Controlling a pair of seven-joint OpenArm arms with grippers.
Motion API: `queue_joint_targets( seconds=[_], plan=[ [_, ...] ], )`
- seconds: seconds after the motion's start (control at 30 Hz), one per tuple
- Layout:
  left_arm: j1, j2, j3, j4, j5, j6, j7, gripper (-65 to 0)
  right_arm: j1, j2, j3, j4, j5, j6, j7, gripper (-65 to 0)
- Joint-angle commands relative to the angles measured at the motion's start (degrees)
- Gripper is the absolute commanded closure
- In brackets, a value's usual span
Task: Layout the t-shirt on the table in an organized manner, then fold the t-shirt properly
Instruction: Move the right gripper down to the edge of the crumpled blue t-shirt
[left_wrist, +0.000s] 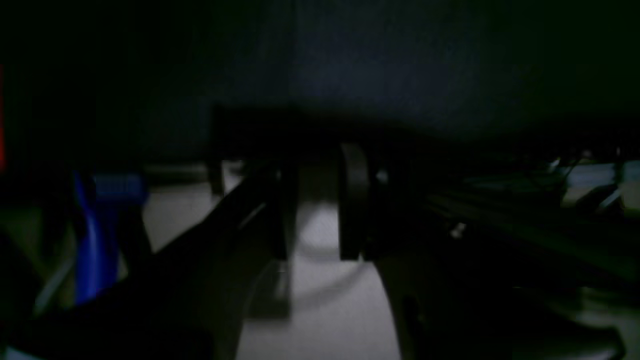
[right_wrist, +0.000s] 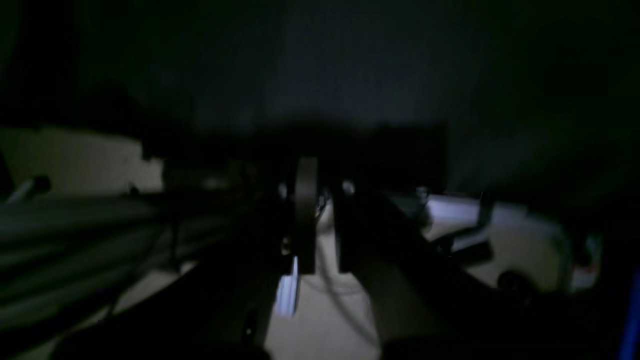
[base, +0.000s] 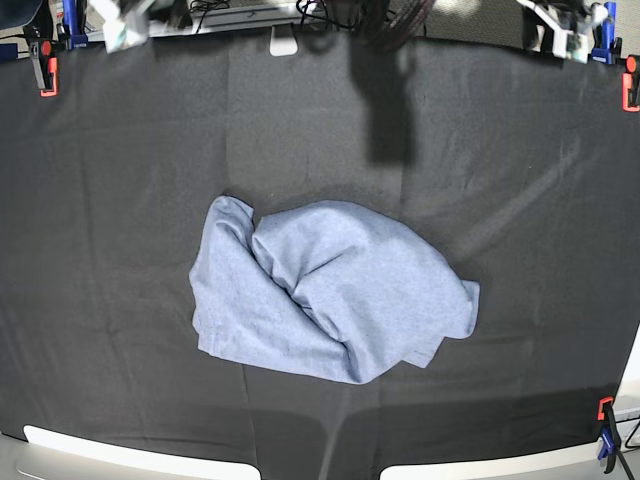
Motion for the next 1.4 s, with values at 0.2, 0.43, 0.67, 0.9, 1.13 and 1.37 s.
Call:
queue_joint_targets(
  seconds=[0.2,0.43,0.67,0.9,1.13,1.37],
  plan=[
    [-5.07,-1.11,-1.14,7.32,-0.28,0.04,5.40,-13.0,4.04,0.42,6.67,7.34,0.46,0.17,-0.48,-5.8],
    [-12.00,-1.14,-1.14,8.07,-0.26,0.02,7.74,-13.0,12.37,0.37,7.34,7.45,0.20,0.17,-5.07,-34.7],
    [-17.46,-1.14,-1.09,8.07,-0.24,-0.20,7.85,-13.3,23.80,-0.87,7.23,7.41,0.24,0.09,-16.13,-35.1],
    [-20.44,-1.14,-1.09,8.07,-0.26,-0.20,8.85,-13.2,31.08,-3.32,4.63,3.34,-1.09,0.09,-16.55,-35.1],
    [-20.41,-1.11,-1.09,8.07,-0.26,-0.17,8.83,-13.2,42.32,-3.58,-6.49,-10.58,-9.31,-1.92,-19.43,-35.1],
    [-20.41,-1.11,-1.09,8.07,-0.26,-0.17,8.83,-13.2,50.58,-6.23,-10.69,-17.53,-12.11,-2.47,-21.73,-35.1]
  ],
)
